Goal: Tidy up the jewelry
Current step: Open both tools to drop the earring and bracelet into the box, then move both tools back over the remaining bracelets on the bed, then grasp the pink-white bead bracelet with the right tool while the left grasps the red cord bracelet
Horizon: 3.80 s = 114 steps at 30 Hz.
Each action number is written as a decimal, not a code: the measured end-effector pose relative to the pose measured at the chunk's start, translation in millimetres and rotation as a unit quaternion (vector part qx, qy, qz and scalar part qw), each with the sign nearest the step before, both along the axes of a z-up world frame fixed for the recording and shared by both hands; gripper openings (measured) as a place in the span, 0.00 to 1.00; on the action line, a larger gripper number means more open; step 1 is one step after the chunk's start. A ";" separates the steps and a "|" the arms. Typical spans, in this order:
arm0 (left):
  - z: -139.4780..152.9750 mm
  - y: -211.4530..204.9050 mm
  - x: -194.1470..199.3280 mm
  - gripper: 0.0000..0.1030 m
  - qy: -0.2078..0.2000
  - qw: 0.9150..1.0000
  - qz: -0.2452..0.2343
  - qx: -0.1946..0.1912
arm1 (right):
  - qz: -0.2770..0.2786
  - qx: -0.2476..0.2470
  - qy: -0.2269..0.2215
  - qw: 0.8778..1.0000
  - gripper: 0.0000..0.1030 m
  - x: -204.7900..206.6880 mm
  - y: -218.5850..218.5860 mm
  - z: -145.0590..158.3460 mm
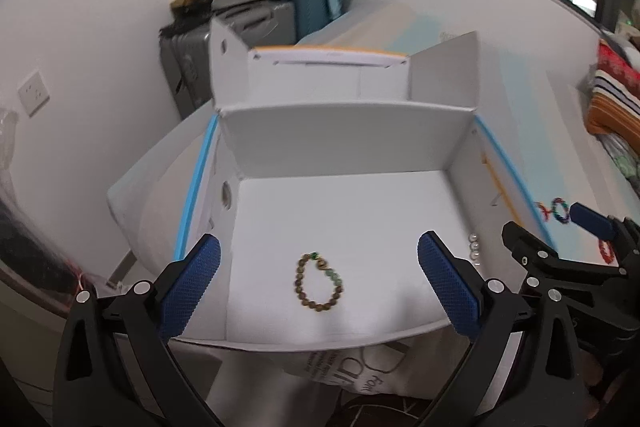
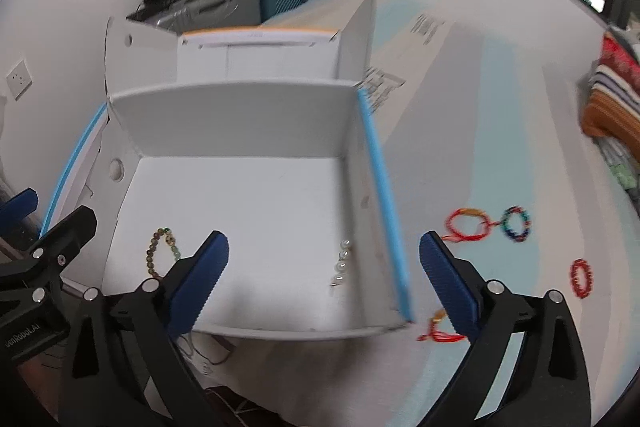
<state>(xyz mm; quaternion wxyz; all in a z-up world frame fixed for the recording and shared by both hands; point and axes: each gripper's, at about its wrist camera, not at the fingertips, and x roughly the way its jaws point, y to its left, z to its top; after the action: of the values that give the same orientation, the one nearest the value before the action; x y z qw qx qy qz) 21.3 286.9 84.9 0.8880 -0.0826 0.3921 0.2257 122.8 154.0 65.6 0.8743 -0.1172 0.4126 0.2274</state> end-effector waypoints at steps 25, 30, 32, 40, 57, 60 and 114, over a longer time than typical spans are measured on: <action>-9.4 -223.5 63.3 0.94 -0.033 0.981 -0.189 -0.014 | -0.175 -0.010 -0.034 0.984 0.92 -10.4 -259.9 0.4; -34.6 -260.1 85.9 0.94 -0.014 0.977 -0.212 -0.027 | -0.200 -0.008 -0.014 0.980 0.92 -12.9 -299.7 -19.6; -46.5 -273.4 94.9 0.94 -0.002 0.975 -0.222 -0.029 | -0.208 -0.006 -0.004 0.978 0.92 -12.5 -312.2 -29.0; -96.5 -301.3 122.9 0.94 0.039 0.970 -0.237 -0.027 | -0.218 0.003 0.055 0.974 0.92 -6.2 -344.5 -85.9; -171.8 -284.9 156.6 0.94 0.085 0.971 -0.220 -0.048 | -0.198 -0.002 0.118 0.973 0.92 -9.4 -345.8 -146.1; -179.0 -283.5 160.0 0.94 0.089 0.970 -0.221 -0.049 | -0.197 -0.007 0.127 0.972 0.92 -6.2 -344.9 -153.1; -165.9 -257.0 142.6 0.09 0.077 0.976 -0.200 -0.049 | -0.207 0.022 0.096 0.973 0.17 -11.6 -344.2 -143.7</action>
<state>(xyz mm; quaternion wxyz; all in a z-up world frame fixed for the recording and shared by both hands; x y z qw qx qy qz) 163.9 29.9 -81.0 0.8772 -0.0279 0.4784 0.0299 111.2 -190.2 -78.1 0.8611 0.0120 0.5046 0.0607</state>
